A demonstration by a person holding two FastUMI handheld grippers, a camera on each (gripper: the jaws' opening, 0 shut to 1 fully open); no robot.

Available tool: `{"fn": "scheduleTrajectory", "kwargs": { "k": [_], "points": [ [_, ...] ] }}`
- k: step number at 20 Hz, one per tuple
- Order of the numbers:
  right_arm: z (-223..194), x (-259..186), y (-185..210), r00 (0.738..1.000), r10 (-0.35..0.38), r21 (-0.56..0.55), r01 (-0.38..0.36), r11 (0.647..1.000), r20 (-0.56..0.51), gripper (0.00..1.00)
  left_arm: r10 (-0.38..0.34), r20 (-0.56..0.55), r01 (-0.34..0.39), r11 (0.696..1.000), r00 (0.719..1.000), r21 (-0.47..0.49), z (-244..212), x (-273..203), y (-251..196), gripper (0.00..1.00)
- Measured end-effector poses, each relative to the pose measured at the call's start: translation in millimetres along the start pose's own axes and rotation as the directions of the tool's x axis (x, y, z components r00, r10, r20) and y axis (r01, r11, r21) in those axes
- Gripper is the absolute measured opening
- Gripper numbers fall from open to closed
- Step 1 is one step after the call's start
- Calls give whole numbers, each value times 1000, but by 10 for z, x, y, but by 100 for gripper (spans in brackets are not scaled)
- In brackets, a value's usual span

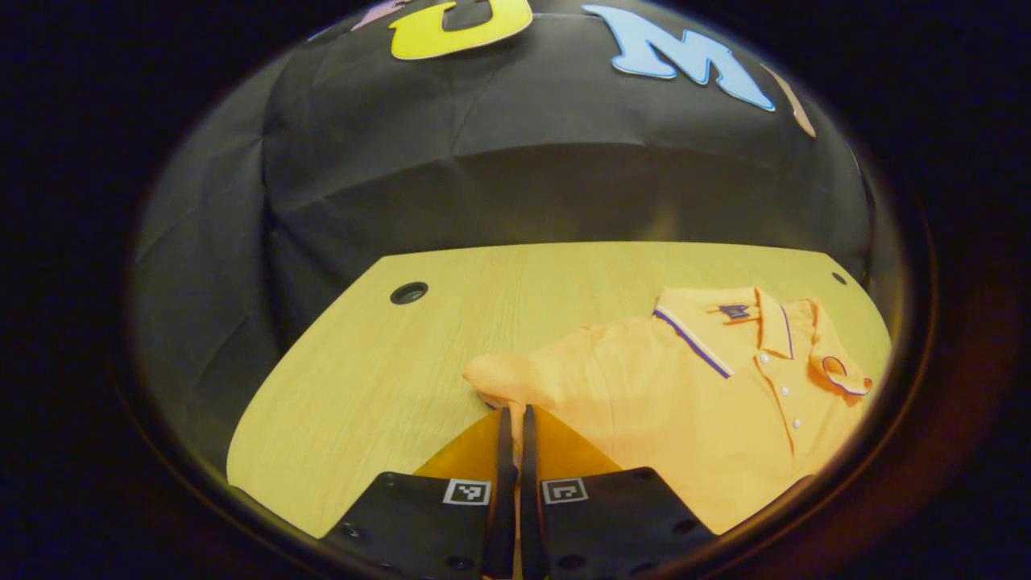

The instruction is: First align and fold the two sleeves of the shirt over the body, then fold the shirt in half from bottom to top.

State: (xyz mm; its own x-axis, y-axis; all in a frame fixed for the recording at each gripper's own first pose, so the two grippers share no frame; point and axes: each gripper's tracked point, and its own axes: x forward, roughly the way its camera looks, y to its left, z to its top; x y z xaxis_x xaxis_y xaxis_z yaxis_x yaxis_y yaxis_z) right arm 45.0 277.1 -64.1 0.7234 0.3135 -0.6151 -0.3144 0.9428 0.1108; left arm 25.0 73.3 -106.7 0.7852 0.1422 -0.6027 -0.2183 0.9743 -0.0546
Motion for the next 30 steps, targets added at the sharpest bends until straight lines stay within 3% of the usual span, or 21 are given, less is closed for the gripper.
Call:
{"fn": "scheduleTrajectory", "kwargs": {
  "k": [8,17,20,21,22,23,24,26,27,28,30],
  "points": [
    [-58,-4,-135,1000,-4,16,4,1000,-4,96,-65,53,58,991,996,121,229,-170,-598,9],
    [-186,56,-293,998,-67,69,68,995,-16,97,-136,-6,134,966,991,222,62,-108,-1019,13],
    [-248,104,-297,998,-64,53,65,996,-24,97,-167,-15,165,958,986,234,47,-157,-1103,25],
    [-245,114,-275,998,-53,52,54,997,-23,96,-172,-12,170,957,985,234,56,-174,-1122,37],
    [-256,121,-276,999,-45,48,46,998,-20,96,-177,-8,174,957,984,233,73,-203,-1137,43],
    [-261,125,-280,999,-42,39,43,998,-18,96,-184,-3,179,957,983,229,87,-254,-1151,60],
    [-289,134,-281,999,-40,29,40,999,-17,97,-187,1,182,957,982,225,107,-305,-1158,59],
    [-325,115,-276,999,-34,22,34,999,-15,96,-200,8,195,959,980,208,114,-431,-1161,72],
    [-349,113,-267,1000,-27,23,27,999,-16,96,-203,12,197,960,979,198,112,-493,-1148,84],
    [-405,115,-263,1000,-24,22,24,999,-20,96,-207,15,201,962,978,185,111,-581,-1140,79],
    [-505,89,-281,999,-21,17,22,1000,-28,97,-220,21,214,964,975,157,74,-767,-1125,100]
  ]
}}
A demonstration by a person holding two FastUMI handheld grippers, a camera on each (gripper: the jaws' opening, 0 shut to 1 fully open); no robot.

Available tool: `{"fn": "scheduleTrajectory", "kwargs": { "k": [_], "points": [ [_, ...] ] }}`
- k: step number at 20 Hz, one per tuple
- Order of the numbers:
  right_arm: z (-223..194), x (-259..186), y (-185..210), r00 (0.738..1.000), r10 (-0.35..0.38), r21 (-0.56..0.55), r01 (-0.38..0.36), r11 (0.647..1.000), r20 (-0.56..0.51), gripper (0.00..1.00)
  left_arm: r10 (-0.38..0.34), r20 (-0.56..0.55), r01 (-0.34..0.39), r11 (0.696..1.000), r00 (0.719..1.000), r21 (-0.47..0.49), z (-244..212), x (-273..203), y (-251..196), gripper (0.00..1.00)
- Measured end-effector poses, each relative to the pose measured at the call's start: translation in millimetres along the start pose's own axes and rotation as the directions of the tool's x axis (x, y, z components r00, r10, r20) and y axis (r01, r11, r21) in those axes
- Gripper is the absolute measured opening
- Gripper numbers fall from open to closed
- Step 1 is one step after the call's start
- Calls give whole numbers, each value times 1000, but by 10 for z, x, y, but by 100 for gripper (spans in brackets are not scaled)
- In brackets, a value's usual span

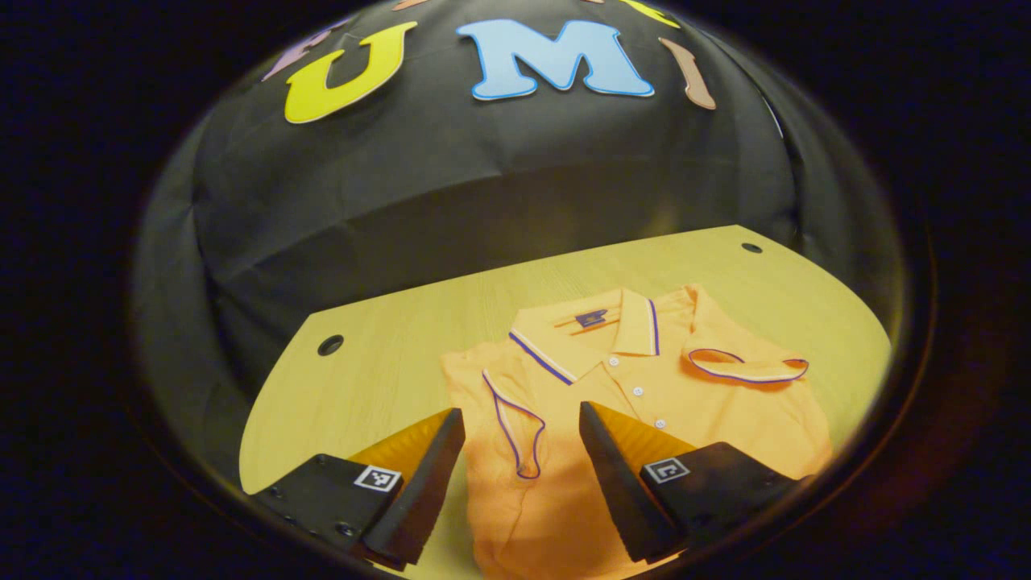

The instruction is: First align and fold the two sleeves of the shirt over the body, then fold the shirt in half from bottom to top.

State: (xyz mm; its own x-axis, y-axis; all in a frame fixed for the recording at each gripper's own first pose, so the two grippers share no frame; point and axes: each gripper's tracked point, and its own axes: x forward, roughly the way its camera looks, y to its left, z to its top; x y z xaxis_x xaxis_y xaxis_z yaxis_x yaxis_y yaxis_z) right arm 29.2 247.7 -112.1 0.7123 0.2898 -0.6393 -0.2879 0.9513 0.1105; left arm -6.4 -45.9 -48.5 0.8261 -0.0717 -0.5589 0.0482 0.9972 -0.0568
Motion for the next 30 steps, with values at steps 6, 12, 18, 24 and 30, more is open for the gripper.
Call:
{"fn": "scheduleTrajectory", "kwargs": {
  "k": [6,12,18,24,30],
  "points": [
    [-377,-100,-45,999,13,-7,-14,1000,-48,97,-26,-8,26,996,1000,-80,-289,-643,-98,100],
    [-814,-264,-7,993,27,-11,-28,1000,-112,97,-62,-56,55,990,996,-129,-788,-1269,-264,97],
    [-1176,-430,1,987,36,-13,-38,999,-153,96,-75,-84,63,989,994,-132,-1210,-1782,-313,97],
    [-1500,-527,-20,980,35,-26,-40,999,-195,96,-77,-114,62,989,991,-132,-1582,-2251,-294,97],
    [-1863,-626,19,966,38,0,-40,999,-257,96,-74,-165,55,992,983,-115,-2119,-2712,-282,97]
  ]
}}
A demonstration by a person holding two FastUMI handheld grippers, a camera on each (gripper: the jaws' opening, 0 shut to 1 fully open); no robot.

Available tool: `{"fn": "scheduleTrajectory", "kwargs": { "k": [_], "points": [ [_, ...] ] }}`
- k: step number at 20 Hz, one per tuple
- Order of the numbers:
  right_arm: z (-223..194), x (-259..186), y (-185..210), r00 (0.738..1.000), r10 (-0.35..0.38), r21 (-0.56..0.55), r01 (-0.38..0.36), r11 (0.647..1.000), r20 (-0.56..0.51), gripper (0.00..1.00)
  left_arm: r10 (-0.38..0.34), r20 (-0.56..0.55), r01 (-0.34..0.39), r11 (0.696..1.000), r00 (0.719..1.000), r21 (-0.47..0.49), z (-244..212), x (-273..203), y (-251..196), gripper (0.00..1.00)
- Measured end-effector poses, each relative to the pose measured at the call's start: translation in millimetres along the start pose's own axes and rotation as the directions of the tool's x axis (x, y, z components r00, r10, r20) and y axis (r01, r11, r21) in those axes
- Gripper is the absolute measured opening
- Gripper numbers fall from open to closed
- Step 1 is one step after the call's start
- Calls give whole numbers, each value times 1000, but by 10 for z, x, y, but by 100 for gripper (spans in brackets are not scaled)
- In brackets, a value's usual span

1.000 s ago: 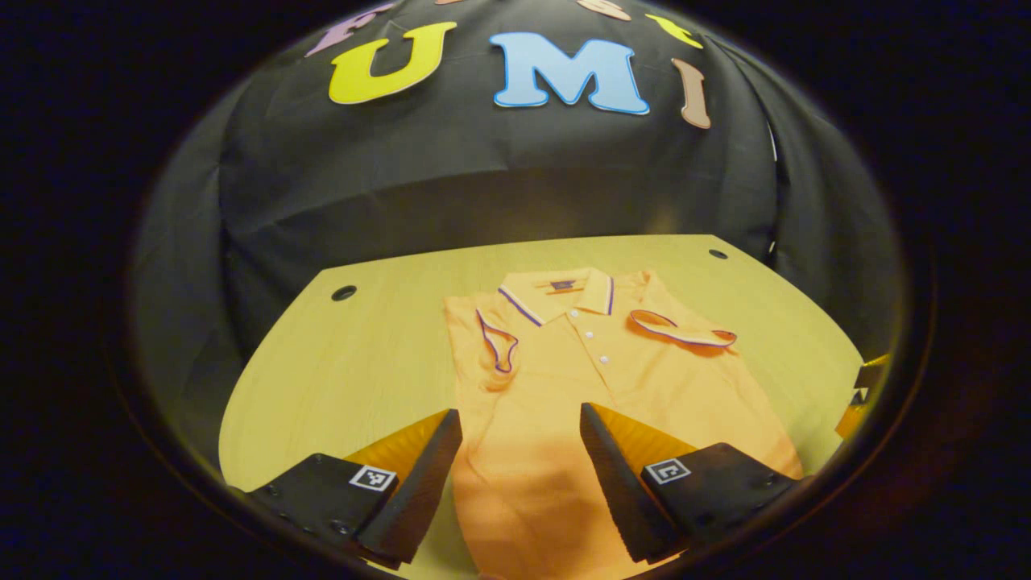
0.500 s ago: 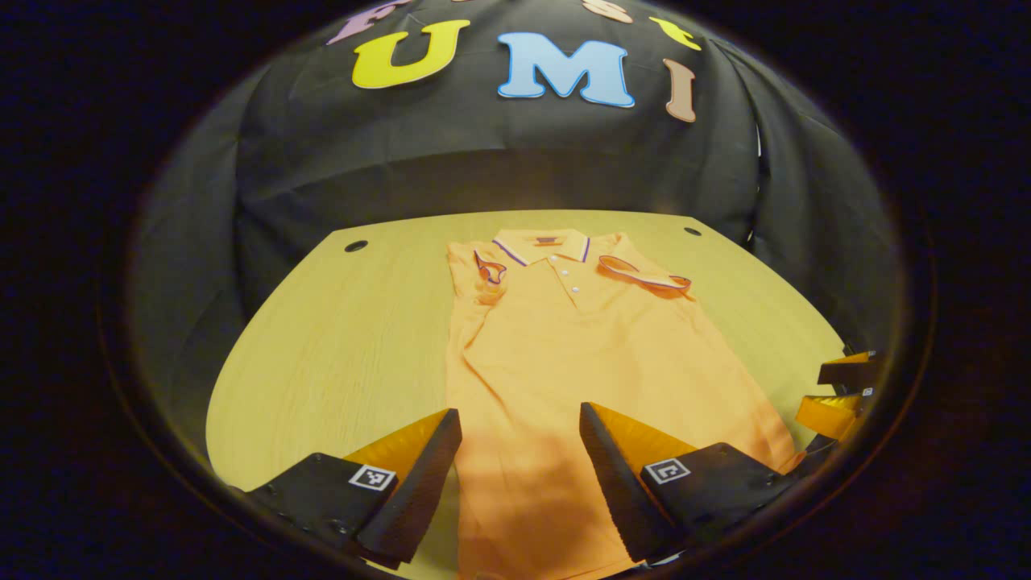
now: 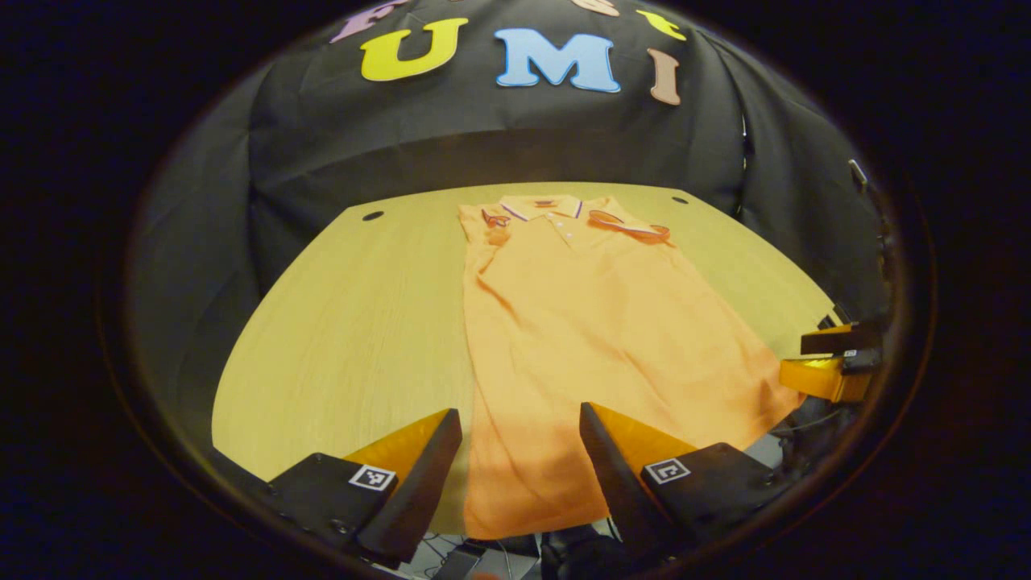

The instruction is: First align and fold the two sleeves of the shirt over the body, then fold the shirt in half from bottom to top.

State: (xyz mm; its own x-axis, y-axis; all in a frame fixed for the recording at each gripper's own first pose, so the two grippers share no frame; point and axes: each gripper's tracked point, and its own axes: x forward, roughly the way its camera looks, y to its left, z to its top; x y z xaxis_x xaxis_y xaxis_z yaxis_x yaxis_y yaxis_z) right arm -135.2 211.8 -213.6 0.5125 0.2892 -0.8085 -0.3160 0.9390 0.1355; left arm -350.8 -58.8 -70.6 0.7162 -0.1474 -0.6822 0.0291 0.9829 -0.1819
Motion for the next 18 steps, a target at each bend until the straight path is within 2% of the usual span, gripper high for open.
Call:
{"fn": "scheduleTrajectory", "kwargs": {
  "k": [4,5,6,8,12,14,16,18],
  "points": [
    [-191,-43,-33,999,-17,3,17,1000,-29,97,2,-26,-3,1000,1000,-9,-290,-166,43,97],
    [-219,-39,-35,999,-18,4,18,1000,-37,97,2,-29,-2,1000,1000,-7,-342,-193,37,93],
    [-263,-40,-39,999,-20,5,20,1000,-44,97,4,-35,-4,1000,999,-6,-387,-220,37,100],
    [-317,-40,-31,998,-19,8,20,1000,-53,97,4,-44,-4,1000,999,-1,-470,-249,21,100],
    [-405,-32,0,998,-26,0,26,1000,-64,96,-1,-49,2,1000,999,19,-557,-259,-35,100],
    [-437,-16,20,997,-25,-2,25,1000,-70,97,6,-47,-5,1000,999,30,-568,-252,-32,97],
    [-434,-18,26,998,-27,-5,27,1000,-65,97,9,-44,-8,1000,999,24,-557,-239,-42,100],
    [-435,-7,43,998,-24,-6,24,1000,-64,97,13,-40,-12,1000,999,12,-557,-233,-51,98]
  ]
}}
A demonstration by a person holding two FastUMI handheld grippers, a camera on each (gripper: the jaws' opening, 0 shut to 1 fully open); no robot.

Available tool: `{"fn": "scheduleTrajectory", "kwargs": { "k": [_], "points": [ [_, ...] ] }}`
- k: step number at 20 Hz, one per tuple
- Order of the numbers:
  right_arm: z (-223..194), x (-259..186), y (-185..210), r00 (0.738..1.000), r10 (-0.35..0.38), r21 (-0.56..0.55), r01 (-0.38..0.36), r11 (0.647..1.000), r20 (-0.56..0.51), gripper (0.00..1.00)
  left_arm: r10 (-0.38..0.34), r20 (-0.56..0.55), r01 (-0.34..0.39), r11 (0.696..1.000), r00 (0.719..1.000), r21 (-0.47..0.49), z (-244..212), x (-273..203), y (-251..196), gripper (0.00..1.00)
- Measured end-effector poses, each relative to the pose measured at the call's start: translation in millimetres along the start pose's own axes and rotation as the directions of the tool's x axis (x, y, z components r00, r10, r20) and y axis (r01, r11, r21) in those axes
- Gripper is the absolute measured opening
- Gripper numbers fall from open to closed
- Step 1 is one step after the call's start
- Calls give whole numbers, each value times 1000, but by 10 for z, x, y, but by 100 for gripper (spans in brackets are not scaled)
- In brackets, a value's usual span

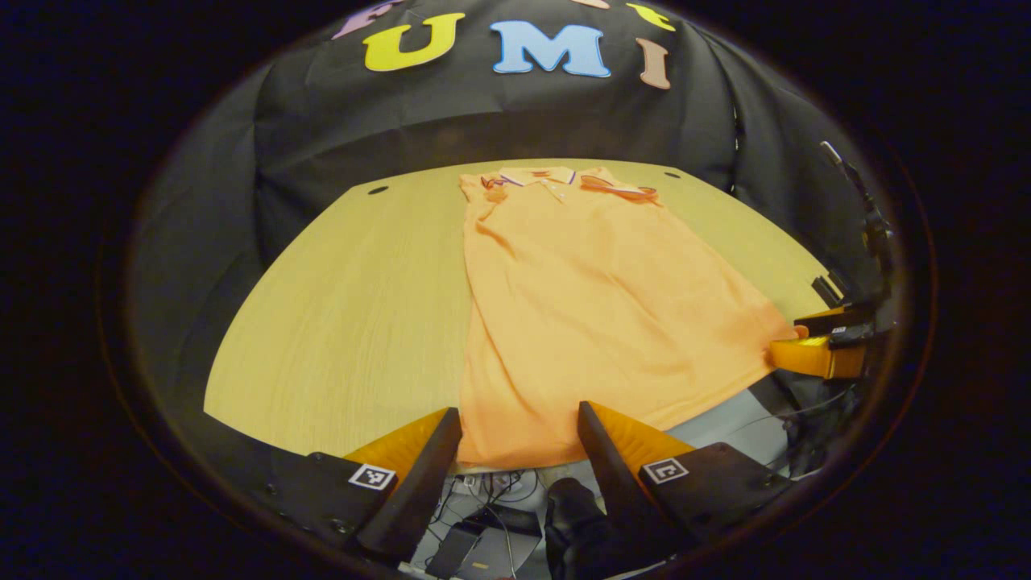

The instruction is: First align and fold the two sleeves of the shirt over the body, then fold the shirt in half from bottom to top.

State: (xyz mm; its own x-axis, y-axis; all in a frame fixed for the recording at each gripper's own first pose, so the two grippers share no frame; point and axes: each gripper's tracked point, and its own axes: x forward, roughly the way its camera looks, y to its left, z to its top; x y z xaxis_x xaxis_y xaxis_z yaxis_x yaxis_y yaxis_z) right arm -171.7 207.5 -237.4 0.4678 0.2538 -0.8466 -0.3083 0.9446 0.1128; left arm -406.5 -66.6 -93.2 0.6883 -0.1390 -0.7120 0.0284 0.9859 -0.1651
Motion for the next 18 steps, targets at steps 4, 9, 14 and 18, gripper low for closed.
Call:
{"fn": "scheduleTrajectory", "kwargs": {
  "k": [4,9,14,18],
  "points": [
    [3,4,42,1000,8,1,-8,1000,2,87,-15,5,15,1000,1000,7,6,7,-69,94],
    [0,7,130,1000,18,15,-18,1000,7,31,-70,16,69,995,997,73,23,2,-321,43],
    [5,4,196,999,45,20,-45,999,3,6,-70,3,69,989,998,130,37,18,-356,10],
    [95,-80,206,997,67,13,-67,998,31,5,-51,-7,51,996,999,67,139,-16,-298,10]
  ]
}}
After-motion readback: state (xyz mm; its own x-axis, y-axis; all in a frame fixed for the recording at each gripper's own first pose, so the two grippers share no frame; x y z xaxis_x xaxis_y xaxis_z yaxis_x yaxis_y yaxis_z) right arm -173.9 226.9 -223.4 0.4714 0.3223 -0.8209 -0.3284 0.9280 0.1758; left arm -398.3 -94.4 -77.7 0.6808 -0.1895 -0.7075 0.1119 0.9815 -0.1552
